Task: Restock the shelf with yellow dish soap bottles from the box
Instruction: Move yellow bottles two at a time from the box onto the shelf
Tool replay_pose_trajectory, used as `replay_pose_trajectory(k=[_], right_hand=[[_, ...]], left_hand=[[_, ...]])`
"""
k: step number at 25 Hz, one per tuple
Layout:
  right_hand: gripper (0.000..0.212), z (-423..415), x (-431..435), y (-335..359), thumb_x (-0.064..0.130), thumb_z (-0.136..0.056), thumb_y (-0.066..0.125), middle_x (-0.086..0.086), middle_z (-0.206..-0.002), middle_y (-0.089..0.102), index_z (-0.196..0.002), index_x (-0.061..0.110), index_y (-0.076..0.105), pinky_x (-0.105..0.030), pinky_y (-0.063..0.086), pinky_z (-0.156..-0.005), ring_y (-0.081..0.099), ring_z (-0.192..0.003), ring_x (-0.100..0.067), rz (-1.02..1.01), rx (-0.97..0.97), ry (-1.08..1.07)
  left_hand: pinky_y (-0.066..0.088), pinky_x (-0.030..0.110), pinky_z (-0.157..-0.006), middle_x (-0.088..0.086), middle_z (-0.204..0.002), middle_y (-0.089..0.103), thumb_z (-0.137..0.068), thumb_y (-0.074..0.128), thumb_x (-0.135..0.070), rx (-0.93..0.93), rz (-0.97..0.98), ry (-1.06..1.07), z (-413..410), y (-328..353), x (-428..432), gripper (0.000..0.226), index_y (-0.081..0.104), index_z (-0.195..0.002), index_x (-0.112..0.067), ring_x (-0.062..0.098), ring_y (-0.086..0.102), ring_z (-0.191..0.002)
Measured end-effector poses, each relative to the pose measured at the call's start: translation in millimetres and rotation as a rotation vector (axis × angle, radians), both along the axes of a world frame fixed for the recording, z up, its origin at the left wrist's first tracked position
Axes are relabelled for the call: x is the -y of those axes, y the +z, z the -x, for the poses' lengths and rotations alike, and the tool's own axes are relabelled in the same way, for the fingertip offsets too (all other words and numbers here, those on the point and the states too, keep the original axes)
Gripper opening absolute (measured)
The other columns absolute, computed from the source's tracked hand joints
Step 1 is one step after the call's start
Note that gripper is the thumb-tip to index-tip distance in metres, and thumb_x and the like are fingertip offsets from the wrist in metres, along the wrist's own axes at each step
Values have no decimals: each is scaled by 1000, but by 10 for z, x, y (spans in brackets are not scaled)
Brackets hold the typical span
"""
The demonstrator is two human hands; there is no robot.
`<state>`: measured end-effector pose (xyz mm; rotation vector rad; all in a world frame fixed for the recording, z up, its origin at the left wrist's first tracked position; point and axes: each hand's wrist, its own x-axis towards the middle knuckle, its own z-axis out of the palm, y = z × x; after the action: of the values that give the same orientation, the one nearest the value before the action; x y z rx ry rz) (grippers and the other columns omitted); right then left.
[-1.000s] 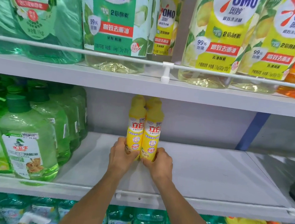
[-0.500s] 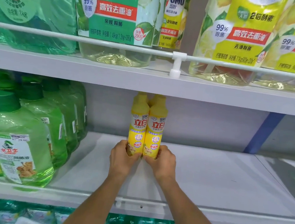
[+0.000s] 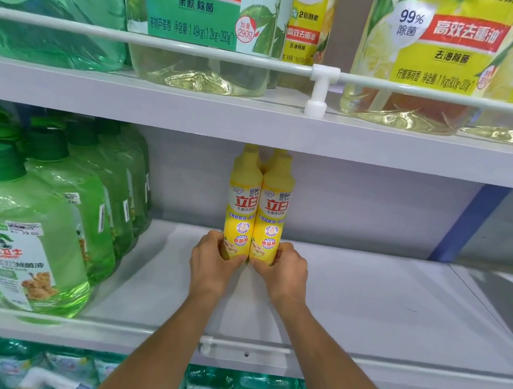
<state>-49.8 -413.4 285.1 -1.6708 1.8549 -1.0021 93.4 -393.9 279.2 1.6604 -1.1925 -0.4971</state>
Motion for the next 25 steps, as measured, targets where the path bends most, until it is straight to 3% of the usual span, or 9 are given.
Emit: replay_pose_trajectory(k=[14,18,22,25], right_hand=[[48,0,56,-46,44,-72,86,0,-99,71,-104,18,61,-38,58,-79,68,-89,-20,9,-39,7],[47,21,31,47,44,-70,87,3,-99,71,-103,21,64,-33,56,-75,68,-88,-19,-20,-50,67],[48,180,-87,214,61,-68,78,4,-99,71,-99,26,67,-31,54,-71,66,-89,-18,-71,-193,188],[59,366,-301,331,61,-79,69,-4,-124,60,-124,24,58,-39,52,-93,56,-118,-25,-110,-440,313]], left_hand=[[59,42,-83,-3,-95,73,-65,92,-32,29,-1,30,11,-16,66,49,65,-103,-20,16,69,-85],[59,39,-86,-3,-102,72,-68,90,-36,34,-82,-58,-26,76,32,51,59,-107,-22,17,69,-92],[46,31,-82,2,-120,65,-76,82,-43,246,-227,-170,-128,316,-144,61,55,-124,-17,27,61,-112],[48,37,-92,4,-128,60,-81,70,-59,571,-358,-293,-147,444,-422,66,50,-130,-20,26,55,-118]])
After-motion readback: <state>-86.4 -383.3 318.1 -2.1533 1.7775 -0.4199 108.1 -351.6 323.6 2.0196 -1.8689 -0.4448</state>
